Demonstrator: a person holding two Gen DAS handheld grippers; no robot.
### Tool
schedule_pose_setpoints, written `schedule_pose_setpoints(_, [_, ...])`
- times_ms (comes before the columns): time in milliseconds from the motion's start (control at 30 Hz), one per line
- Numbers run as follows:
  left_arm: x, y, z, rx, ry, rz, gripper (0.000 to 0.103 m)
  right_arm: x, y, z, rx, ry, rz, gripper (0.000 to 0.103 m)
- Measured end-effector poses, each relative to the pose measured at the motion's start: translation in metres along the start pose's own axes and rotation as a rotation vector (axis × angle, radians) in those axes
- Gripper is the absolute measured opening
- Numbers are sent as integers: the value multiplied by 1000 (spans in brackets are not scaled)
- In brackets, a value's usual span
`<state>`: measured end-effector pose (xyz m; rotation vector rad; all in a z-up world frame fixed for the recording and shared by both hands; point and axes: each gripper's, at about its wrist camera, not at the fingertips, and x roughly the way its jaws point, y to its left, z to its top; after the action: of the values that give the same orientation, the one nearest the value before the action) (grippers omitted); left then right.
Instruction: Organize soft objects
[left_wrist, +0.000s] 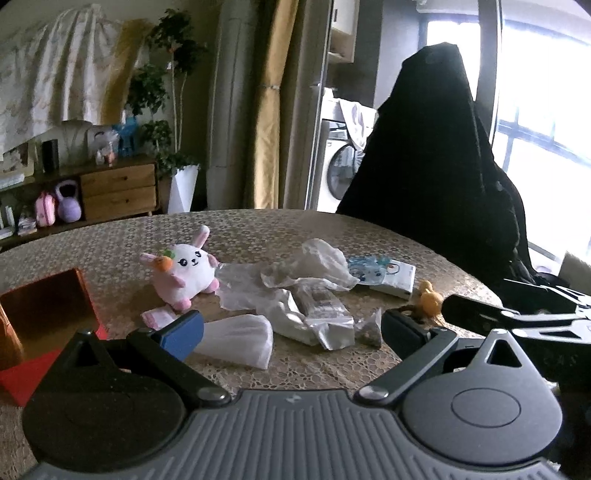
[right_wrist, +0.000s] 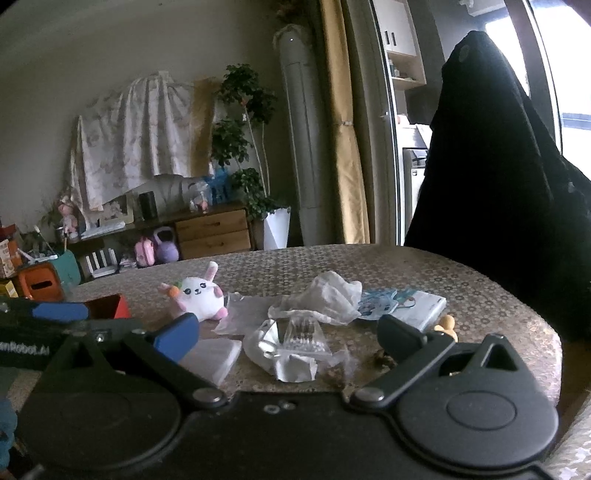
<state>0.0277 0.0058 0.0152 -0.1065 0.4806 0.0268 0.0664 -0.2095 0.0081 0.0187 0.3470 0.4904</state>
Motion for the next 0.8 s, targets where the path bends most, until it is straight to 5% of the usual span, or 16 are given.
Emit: schedule_pose_setpoints(800, [51,20,9,-26,35,45,103,43,-30,7,5,57,15,101])
